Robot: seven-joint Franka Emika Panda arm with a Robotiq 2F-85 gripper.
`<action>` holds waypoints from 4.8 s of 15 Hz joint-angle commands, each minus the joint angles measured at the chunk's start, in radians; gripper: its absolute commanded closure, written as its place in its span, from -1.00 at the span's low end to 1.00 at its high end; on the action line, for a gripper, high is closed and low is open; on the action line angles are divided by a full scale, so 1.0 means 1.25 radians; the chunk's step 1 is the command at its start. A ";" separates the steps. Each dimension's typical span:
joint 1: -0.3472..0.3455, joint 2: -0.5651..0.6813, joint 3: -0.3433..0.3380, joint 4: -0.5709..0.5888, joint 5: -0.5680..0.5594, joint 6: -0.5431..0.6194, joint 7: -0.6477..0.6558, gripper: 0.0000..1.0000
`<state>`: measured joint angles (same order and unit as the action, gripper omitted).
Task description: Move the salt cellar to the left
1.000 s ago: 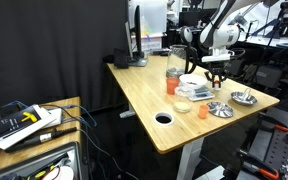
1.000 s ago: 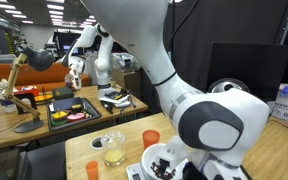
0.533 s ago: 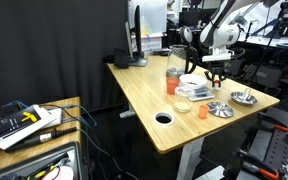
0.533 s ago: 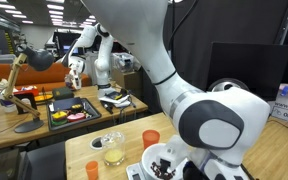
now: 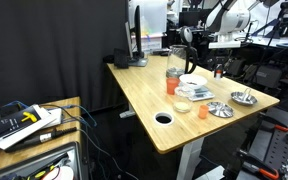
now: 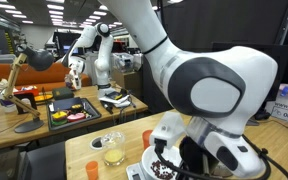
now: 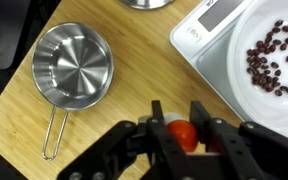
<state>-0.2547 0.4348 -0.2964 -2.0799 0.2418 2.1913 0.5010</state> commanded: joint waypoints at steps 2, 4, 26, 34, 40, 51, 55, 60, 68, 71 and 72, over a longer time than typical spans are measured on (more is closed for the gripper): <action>0.026 -0.120 -0.004 -0.108 -0.065 0.024 -0.053 0.83; 0.041 -0.164 0.002 -0.145 -0.105 0.032 -0.064 0.83; 0.119 -0.363 0.128 -0.271 -0.145 0.002 -0.168 0.83; 0.224 -0.417 0.253 -0.247 -0.156 -0.017 -0.175 0.83; 0.277 -0.367 0.303 -0.187 -0.107 0.000 -0.253 0.83; 0.283 -0.293 0.309 -0.128 -0.064 0.008 -0.323 0.34; 0.282 -0.277 0.308 -0.113 -0.063 0.008 -0.322 0.83; 0.285 -0.172 0.309 0.009 -0.077 -0.020 -0.313 0.83; 0.312 0.001 0.294 0.141 -0.158 -0.060 -0.257 0.83; 0.305 0.038 0.300 0.170 -0.144 -0.094 -0.270 0.83; 0.304 0.050 0.301 0.177 -0.140 -0.105 -0.271 0.83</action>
<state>0.1221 0.4607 0.0857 -1.9092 0.0650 2.1303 0.1585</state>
